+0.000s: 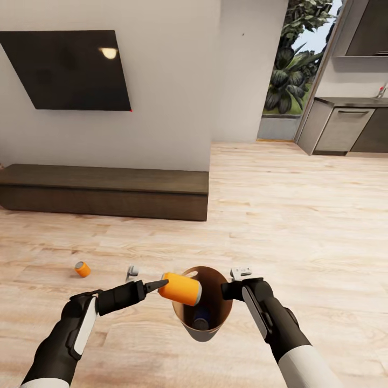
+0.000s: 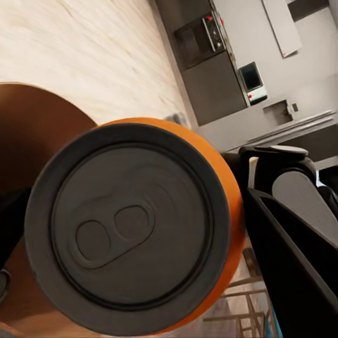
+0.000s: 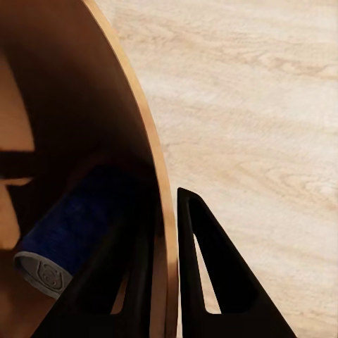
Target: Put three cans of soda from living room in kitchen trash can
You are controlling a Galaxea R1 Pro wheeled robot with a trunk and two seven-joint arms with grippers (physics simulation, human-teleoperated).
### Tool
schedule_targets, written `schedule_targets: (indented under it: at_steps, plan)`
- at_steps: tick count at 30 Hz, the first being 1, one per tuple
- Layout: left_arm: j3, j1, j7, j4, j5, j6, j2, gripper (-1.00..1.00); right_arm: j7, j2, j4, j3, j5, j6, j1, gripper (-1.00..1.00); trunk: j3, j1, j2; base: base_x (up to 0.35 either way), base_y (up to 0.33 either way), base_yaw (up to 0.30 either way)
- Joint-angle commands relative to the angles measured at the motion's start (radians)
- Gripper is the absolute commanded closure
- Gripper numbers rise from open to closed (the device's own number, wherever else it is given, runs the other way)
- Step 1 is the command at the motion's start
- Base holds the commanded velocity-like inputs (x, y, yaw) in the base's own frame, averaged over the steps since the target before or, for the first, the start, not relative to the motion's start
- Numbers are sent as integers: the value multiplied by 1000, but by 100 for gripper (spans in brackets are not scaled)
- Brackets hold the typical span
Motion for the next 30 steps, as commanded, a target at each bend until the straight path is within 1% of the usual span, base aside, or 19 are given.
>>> schedule_targets:
  at_steps: [1,3,6,7,10,16,18,22,27,28,30]
  plan:
    - [-2,0,1,0,0,0,0,100,5,0,0,0,-18,0,0,100,0,0,0,0,0,0]
    - [-6,0,1,0,-1,0,0,100,5,0,0,0,-18,0,0,100,0,0,0,0,0,0]
    - [-25,0,1,0,-2,0,-1,100,5,0,0,9,-18,0,0,100,0,0,0,0,0,0]
    - [-36,0,2,0,-2,-1,-1,100,5,0,0,21,-18,0,0,100,0,0,0,0,0,0]
    - [-50,0,2,0,-3,-2,-5,100,4,0,0,44,-18,0,0,100,0,0,0,0,0,0]
    - [-61,-1,3,0,-10,-2,-14,100,-29,1,6,58,-19,0,0,100,0,0,0,0,0,0]
    - [-62,-1,4,-1,-34,-2,-15,100,-37,1,8,60,-20,0,0,100,0,0,0,0,0,0]
    - [-62,-1,4,-1,-66,-2,-16,100,-41,1,9,61,-20,0,0,100,0,0,0,0,0,0]
    - [-62,0,4,0,-80,-2,-17,100,-42,1,9,61,-20,0,0,100,0,0,0,0,0,0]
    - [-62,-1,4,0,-82,-2,-17,-100,-42,0,9,61,-20,0,0,100,0,0,0,0,0,0]
    - [-62,-1,4,0,-84,-2,-17,-100,-42,0,9,61,-20,0,0,100,0,0,0,0,0,0]
